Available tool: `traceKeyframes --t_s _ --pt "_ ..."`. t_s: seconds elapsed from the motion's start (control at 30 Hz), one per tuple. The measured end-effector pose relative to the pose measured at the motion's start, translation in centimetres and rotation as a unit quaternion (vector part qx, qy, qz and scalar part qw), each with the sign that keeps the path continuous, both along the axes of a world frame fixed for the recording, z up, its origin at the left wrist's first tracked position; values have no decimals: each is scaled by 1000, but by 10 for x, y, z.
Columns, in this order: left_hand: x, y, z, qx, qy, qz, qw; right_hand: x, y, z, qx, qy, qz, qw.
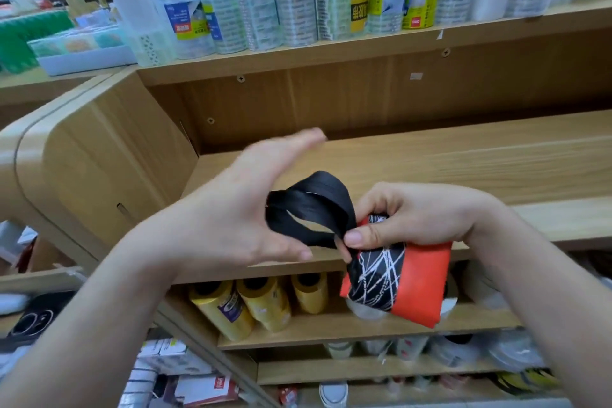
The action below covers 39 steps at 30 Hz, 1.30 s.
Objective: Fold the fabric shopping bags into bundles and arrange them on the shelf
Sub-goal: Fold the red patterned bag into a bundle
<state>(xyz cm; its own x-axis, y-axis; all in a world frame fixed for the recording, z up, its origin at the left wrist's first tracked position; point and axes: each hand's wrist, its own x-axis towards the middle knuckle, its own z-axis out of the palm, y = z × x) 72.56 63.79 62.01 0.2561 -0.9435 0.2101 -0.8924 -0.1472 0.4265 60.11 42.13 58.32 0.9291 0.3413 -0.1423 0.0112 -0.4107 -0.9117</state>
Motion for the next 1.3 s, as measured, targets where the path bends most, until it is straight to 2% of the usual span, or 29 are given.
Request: traceKeyframes --t_s 0.07,0.1,0.13,0.2,0.27,0.33,0.4,0.47,0.53,0.63,0.7,0.73,0.83,0.9,0.93,1.0,1.1,1.13,1.17,1.2,1.23,1.27,1.3 --pt "9 -10 -2 65 171 -55 982 0 0 -2 23 5 16 1000" --pt "13 -11 -3 43 281 -88 955 -2 -2 -5 38 5 9 999" --pt "16 -9 -6 -8 386 -124 914 -5 -4 -9 64 5 -10 998" --pt "16 -4 -12 -118 557 -167 805 -10 -8 -16 149 10 -59 987" --pt "11 -5 -19 -170 651 -174 719 -17 -8 -17 168 -2 -99 981" --pt "6 -10 -22 -173 693 -167 680 -25 -2 -7 63 -70 -131 987" --pt "4 -14 -23 -167 703 -147 675 -34 10 10 -97 -123 -151 976" --pt "3 -16 -20 -161 715 -142 665 -37 24 23 -271 -136 -130 944" --pt "-2 -22 -16 -158 733 -171 640 -30 34 25 -384 -148 -118 904" --pt "-12 -31 -11 -163 747 -189 617 -17 40 21 -374 -199 -144 895" --pt "-15 -31 -9 -175 772 -199 578 -14 39 17 -345 -249 -171 889" --pt "-15 -31 -8 -189 780 -177 570 -15 36 14 -335 -277 -189 880" --pt "-16 -31 -12 -252 756 36 603 -17 29 2 -298 -326 -227 868" --pt "-14 -32 -21 -260 726 137 622 -17 25 -5 -242 -325 -223 887" --pt "-13 -32 -25 -253 701 168 645 -18 23 -8 -202 -315 -216 902" --pt "-8 -26 -29 -228 644 192 705 -18 17 -10 -96 -268 -198 938" --pt "0 -8 -22 -231 552 104 794 -20 -1 -9 51 -178 -162 969" --pt "0 -1 -16 -239 487 55 838 -20 -6 -10 76 -164 -143 973" --pt "-1 4 -10 -223 384 4 896 -20 -10 -10 91 -154 -124 976" --pt "-5 6 -5 -178 247 -37 952 -19 -12 -11 100 -143 -107 979" --pt "-10 4 -3 -131 69 -52 988 -19 -14 -13 110 -128 -90 982" --pt "-14 -1 -3 -105 -117 -48 986 -18 -16 -15 123 -105 -75 984" --pt "-17 -7 -3 -94 -255 -40 961 -18 -17 -16 140 -76 -60 985"
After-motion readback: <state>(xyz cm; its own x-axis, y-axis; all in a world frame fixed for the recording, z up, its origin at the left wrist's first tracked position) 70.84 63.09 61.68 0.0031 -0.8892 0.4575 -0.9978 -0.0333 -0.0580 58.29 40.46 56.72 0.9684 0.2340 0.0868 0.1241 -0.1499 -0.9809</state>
